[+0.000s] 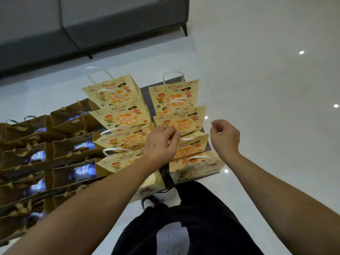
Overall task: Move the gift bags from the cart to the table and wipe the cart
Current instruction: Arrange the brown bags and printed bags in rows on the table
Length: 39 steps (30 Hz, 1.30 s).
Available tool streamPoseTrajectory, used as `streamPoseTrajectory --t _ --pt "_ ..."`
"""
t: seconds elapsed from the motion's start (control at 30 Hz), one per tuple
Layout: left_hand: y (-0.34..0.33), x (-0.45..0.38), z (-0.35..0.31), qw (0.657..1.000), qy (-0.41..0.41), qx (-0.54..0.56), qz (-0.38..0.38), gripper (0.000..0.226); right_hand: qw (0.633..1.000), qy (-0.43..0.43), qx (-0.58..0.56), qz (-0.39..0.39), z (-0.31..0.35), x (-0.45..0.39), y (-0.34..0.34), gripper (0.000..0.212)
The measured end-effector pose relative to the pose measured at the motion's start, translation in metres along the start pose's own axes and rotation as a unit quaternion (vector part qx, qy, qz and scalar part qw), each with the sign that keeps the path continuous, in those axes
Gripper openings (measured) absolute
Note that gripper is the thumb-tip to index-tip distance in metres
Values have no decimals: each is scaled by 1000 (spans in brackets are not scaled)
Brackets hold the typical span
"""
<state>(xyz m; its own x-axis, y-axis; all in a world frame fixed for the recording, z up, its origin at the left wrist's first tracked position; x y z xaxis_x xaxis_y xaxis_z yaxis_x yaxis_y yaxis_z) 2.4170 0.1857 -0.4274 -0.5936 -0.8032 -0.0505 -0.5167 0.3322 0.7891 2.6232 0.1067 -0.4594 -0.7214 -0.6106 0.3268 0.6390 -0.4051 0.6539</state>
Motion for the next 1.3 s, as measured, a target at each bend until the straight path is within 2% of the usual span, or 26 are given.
streamPoseTrajectory --t 0.1,0.23,0.4,0.5,0.63,0.77,0.87,0.93,1.03,1.1,1.17,1.3 --pt "-12 15 -5 999 -19 2 29 27 999 -31 23 0 -30 16 -1 25" --pt "-11 38 -7 999 5 40 3 22 997 -58 59 3 -59 42 4 34" --pt "-8 73 -2 999 38 3 34 44 987 -30 147 49 -71 80 4 47" --pt "-8 91 -3 997 37 -30 63 44 982 -7 178 67 -68 96 5 51" --pt "-10 110 -3 989 41 -76 124 44 983 3 173 66 -60 106 9 49" --pt "0 120 -1 985 38 -102 135 45 989 19 131 67 -44 111 16 53" --pt "10 126 6 982 48 -132 125 43 994 29 76 71 -30 117 19 45" --pt "17 131 13 966 62 -209 140 44 995 40 60 72 -23 120 19 40" --pt "28 144 26 914 107 -317 230 63 996 25 35 79 -17 124 18 36" --pt "38 154 30 894 120 -352 250 53 997 7 20 78 -14 126 20 24" --pt "47 161 32 897 132 -353 229 31 997 -9 -1 79 -12 129 21 10" --pt "58 170 41 935 176 -258 167 18 997 -14 -7 77 -10 135 21 26"
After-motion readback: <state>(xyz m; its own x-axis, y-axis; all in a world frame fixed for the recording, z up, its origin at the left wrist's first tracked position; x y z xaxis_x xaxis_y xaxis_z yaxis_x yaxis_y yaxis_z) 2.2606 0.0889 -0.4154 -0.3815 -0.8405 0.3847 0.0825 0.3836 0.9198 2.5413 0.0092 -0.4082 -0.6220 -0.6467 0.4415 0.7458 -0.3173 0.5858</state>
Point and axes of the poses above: each hand's wrist, its own x-axis away from the middle knuckle, its own y-axis out of the back of the hand, z = x × y, the point moved 4 cm from there along -x, towards the middle knuckle, and after that the axes turned 5 degrees about -y, right-handed, at the moved point
